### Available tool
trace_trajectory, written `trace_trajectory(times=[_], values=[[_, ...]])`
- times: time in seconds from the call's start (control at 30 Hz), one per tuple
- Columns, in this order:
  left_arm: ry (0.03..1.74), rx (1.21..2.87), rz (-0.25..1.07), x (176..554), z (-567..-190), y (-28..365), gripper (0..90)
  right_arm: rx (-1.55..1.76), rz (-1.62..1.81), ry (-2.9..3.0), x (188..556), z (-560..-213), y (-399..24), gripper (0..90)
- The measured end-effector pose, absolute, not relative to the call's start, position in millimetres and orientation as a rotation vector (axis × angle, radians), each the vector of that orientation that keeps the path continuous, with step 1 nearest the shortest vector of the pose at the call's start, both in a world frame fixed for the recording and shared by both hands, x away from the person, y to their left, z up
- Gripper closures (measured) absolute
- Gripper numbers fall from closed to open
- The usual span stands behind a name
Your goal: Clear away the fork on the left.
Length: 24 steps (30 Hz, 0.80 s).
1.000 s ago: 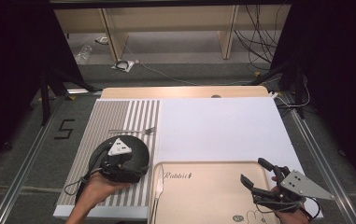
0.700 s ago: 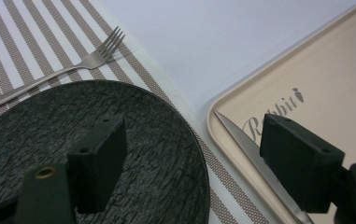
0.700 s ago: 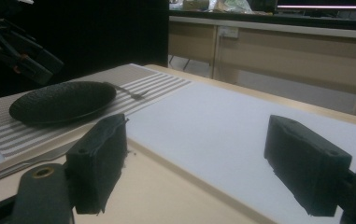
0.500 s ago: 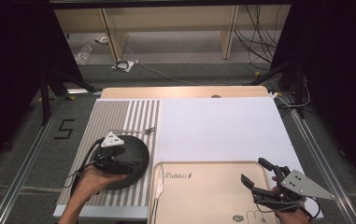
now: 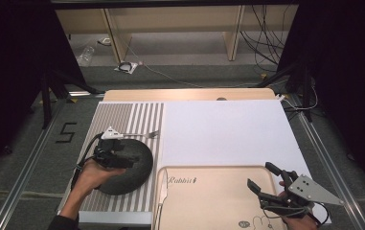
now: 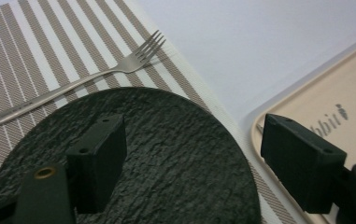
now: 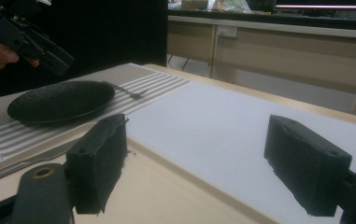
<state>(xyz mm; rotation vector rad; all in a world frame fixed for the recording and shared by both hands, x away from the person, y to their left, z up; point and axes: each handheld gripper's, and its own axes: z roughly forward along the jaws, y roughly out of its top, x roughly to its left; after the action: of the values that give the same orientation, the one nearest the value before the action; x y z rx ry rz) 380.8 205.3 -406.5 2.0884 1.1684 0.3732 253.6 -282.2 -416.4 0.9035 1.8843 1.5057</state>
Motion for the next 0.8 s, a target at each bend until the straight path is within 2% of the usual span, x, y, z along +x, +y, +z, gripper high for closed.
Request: trace_trajectory(times=[0.8], values=[[1.244,2.151,0.399,440,-407,224,22.2,0.902,1.504,1.890,254,-416,-282,22.3]])
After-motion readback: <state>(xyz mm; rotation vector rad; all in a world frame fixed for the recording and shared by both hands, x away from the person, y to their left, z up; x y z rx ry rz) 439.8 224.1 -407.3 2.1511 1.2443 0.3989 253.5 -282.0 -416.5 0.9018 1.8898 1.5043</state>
